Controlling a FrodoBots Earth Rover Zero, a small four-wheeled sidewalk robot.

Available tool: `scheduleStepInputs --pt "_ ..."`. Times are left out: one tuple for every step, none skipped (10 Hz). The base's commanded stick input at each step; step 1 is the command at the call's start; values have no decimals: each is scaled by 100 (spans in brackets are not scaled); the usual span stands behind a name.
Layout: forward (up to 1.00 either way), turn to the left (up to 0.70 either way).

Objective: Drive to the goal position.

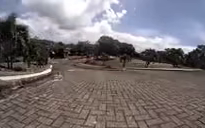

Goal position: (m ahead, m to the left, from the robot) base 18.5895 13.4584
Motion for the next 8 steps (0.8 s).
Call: scheduleStepInputs --pt "23 0" --pt "70 0" --pt "70 0" --pt "70 0" --pt "70 0" --pt "70 0" --pt "70 0" --pt "70 0"
